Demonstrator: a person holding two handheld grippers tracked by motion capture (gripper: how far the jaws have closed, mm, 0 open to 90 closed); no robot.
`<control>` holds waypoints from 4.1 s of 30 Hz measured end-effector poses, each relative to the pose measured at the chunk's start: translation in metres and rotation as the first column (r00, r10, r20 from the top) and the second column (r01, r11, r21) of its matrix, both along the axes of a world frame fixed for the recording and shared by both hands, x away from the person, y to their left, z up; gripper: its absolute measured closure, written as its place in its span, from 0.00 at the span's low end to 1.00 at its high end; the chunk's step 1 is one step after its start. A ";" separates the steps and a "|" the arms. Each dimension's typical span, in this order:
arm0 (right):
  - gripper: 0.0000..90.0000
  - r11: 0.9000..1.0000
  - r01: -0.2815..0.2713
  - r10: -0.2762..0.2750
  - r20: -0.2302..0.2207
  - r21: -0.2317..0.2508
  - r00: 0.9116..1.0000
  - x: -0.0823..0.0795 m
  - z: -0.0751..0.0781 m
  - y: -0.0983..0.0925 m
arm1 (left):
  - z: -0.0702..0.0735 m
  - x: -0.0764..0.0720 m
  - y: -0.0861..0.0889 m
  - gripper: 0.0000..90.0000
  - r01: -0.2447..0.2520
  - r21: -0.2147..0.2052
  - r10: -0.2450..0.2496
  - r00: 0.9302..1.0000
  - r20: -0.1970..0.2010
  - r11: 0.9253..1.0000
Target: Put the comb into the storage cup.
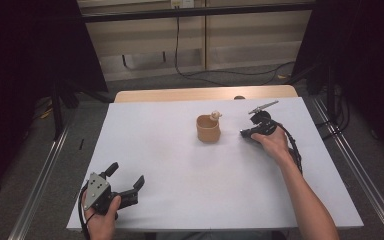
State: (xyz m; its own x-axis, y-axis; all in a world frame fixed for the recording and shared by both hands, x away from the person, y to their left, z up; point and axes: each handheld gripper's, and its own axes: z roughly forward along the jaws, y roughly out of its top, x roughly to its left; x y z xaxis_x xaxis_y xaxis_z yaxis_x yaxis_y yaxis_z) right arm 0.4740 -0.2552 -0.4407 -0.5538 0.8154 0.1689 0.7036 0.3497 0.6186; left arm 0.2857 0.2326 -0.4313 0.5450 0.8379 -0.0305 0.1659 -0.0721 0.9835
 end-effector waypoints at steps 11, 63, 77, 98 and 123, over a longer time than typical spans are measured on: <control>1.00 1.000 0.026 -0.026 -0.002 0.000 1.000 0.004 -0.002 -0.007 | 0.000 0.001 0.000 0.03 0.001 0.010 -0.001 1.000 -0.002 1.000; 1.00 0.999 0.040 -0.041 0.041 0.021 0.998 0.005 0.006 -0.011 | 0.000 0.001 0.001 0.03 0.002 0.012 -0.002 1.000 0.004 1.000; 1.00 0.998 0.019 -0.026 0.112 0.068 0.993 -0.010 0.020 -0.017 | 0.000 0.001 0.001 0.03 -0.003 0.009 0.003 1.000 0.004 1.000; 0.45 0.994 -0.011 -0.006 0.165 0.105 0.986 -0.042 0.031 -0.027 | 0.000 0.001 0.001 0.03 0.003 0.013 -0.003 1.000 0.004 1.000; 0.05 0.997 0.066 -0.062 0.115 -0.030 0.991 -0.050 0.033 -0.048 | 0.000 0.002 -0.001 0.03 0.004 0.022 -0.004 1.000 0.000 1.000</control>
